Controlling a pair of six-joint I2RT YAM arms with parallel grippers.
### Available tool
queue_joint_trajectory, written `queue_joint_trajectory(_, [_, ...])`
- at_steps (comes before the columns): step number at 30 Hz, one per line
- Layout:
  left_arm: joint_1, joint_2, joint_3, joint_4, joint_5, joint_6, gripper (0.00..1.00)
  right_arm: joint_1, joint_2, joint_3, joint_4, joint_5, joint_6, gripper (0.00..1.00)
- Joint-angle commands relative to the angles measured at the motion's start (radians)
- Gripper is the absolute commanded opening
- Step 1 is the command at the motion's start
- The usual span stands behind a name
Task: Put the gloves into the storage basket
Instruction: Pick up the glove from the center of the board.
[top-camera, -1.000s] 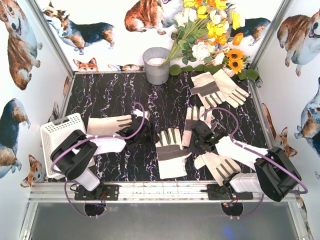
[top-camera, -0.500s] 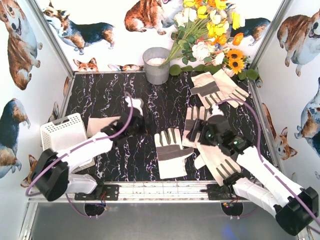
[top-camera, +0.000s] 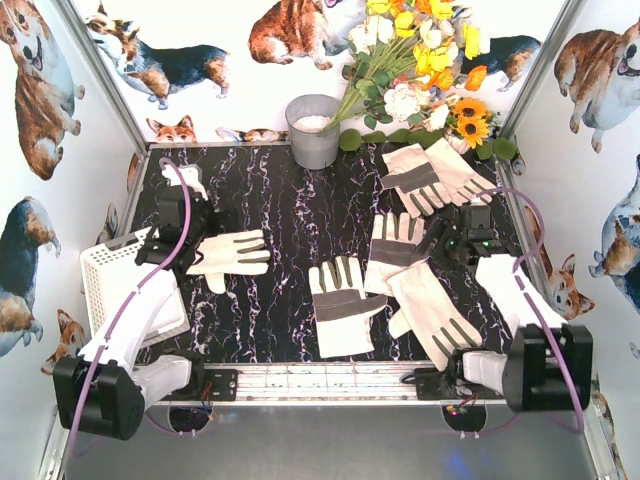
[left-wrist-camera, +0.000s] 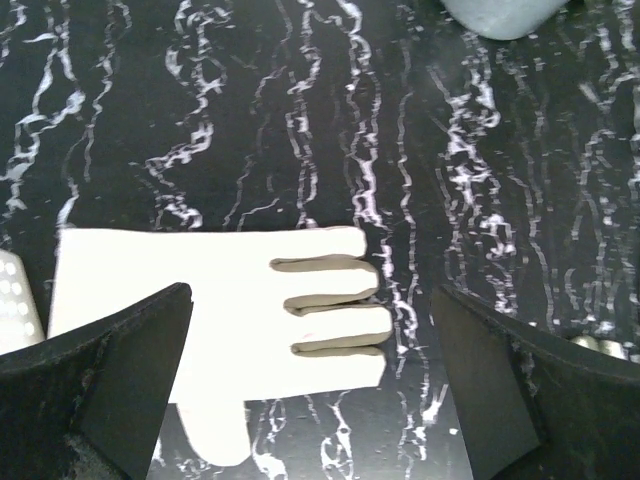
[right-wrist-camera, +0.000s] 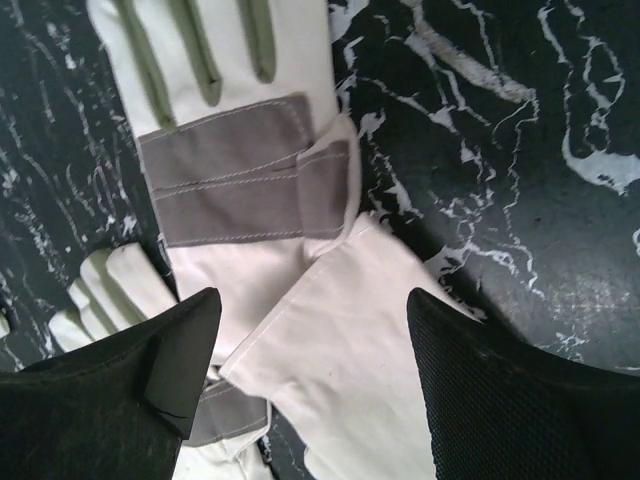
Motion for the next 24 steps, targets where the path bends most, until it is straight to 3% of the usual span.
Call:
queue_joint_trajectory(1, [0.045,-0.001,-0.029,-0.02,-0.037,0.067,1.0,-0.042,0.065,0.066,0.08,-0.022,-0.06,0.76])
queue_joint_trajectory(5, [0.051,0.017,-0.017,-0.024,-0.034,0.089,1.0,-0.049,0.138,0.073,0.124,-0.028,-0.067,0.73])
queue_joint_trajectory(9, [0.051,0.019,-0.024,-0.027,-0.055,0.101,1.0,-0.056,0.219,0.105,0.15,-0.038,-0.071,0.58])
queue_joint_trajectory(14, [0.052,0.01,-0.027,-0.032,-0.068,0.11,1.0,-0.058,0.334,0.166,0.157,-0.049,-0.075,0.48])
queue_joint_trajectory(24, [0.051,0.01,-0.03,-0.029,-0.061,0.102,1.0,-0.059,0.357,0.178,0.177,-0.13,-0.05,0.05])
